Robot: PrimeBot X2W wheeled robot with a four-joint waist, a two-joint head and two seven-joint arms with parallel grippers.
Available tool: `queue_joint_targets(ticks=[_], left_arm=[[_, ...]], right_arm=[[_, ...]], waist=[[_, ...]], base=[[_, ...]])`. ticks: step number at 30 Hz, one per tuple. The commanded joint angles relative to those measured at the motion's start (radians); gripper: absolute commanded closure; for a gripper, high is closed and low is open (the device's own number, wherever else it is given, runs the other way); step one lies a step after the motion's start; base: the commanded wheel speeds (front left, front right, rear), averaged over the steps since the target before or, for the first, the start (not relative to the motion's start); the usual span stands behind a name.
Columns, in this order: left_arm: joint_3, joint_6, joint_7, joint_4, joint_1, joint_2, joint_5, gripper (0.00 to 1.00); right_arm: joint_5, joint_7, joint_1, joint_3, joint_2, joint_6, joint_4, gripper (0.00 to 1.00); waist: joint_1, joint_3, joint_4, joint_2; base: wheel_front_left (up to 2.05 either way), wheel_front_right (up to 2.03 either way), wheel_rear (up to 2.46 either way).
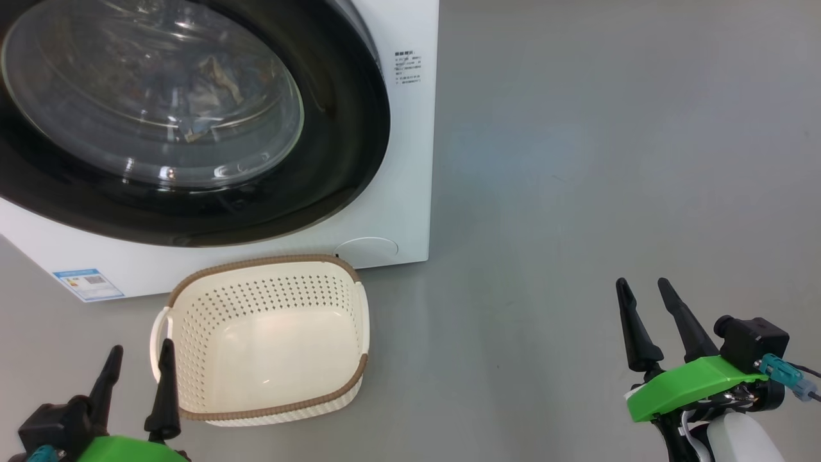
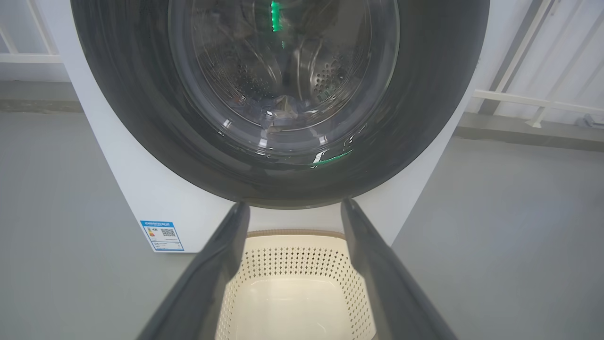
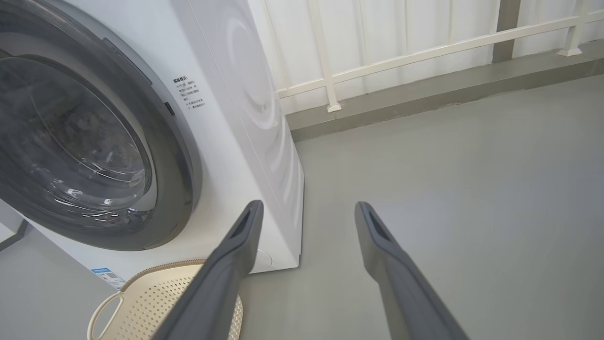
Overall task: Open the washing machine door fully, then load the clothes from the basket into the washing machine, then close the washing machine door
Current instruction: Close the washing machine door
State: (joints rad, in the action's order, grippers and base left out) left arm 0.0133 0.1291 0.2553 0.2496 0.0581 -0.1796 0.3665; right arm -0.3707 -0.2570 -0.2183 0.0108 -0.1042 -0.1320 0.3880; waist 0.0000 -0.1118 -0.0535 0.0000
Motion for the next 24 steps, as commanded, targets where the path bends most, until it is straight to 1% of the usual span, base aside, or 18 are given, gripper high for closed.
queue_joint_targets(ticks=[1,24], left_arm=[[-0.042,0.002,0.006,-0.018,0.002,-0.023,-0.012,0.0],[-0.068,0.002,0.006,-0.006,0.002,-0.014,-0.064,0.0]], right_arm=[[0.006,-0.005,0.004,-0.021,-0.009,0.001,-0.027,0.0],[0.008,-0.005,0.006,-0.01,0.002,0.001,-0.034,0.0]], waist=[[0.0,0.001,-0.002,0.0],[0.0,-0.007,0.006,0.0]], base=[[0.0,0.0,0.0],[0.0,0.0,0.0]])
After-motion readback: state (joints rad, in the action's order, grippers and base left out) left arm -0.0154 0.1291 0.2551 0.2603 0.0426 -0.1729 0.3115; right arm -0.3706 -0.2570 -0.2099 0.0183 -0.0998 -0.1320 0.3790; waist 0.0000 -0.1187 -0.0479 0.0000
